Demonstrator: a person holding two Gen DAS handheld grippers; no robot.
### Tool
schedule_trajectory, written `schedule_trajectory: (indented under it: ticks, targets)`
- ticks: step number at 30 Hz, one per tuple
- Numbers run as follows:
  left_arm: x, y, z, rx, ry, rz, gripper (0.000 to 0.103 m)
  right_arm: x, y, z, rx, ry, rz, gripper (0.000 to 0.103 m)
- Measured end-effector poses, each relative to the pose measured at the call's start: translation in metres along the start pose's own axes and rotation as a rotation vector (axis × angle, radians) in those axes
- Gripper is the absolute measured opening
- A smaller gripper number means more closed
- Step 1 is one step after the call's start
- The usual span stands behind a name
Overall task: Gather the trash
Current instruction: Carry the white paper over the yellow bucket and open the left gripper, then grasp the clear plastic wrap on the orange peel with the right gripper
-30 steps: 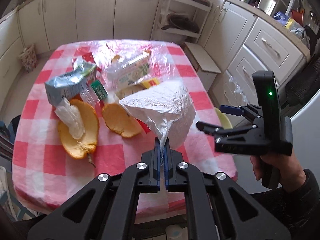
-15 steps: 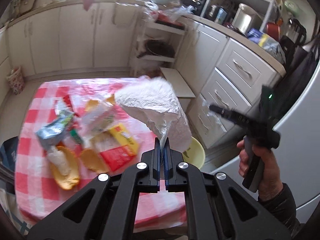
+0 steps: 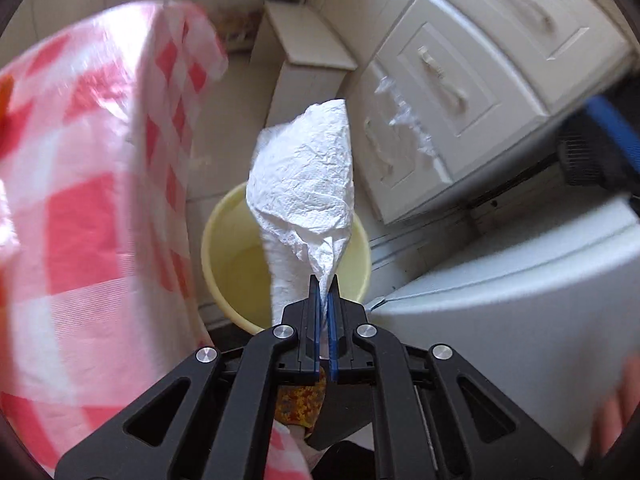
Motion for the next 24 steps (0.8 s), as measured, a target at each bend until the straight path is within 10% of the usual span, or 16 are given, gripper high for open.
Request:
schedule_trajectory:
  ticks: [6, 11, 17, 24]
  targets:
    - [-0.002, -0.009, 0.056, -0.12, -0.051, -0.099, 0.009, -0.002, 0.001, 0.007, -0.017, 0.011, -0.037, 0.083]
    - [-0.006, -0.002, 0.044, -0.094, -0.069, -0.073, 0.043, -0.002, 0.0, 0.01, -0.025, 0.012, -0.042, 0.083]
    - [-0.014, 0.015, -0.049, 0.097, -0.039, 0.0, 0.06, -0.011, -0.001, 0.004, 0.018, -0.007, -0.027, 0.083]
    - [-0.099, 0.078, -0.201, 0.391, -0.203, -0.037, 0.077, -0.056, 0.012, 0.016, -0.021, -0.055, -0.101, 0.084]
Point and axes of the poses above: each gripper's, at about its wrist camera, not at the fingertips, and z roughly the way its jaws point, x to its right, y to its underside, the point moved 2 cm from there along z, roughly the way its jaws point, and after that the axes turned 4 degrees about -x, right-handed, at the moved point
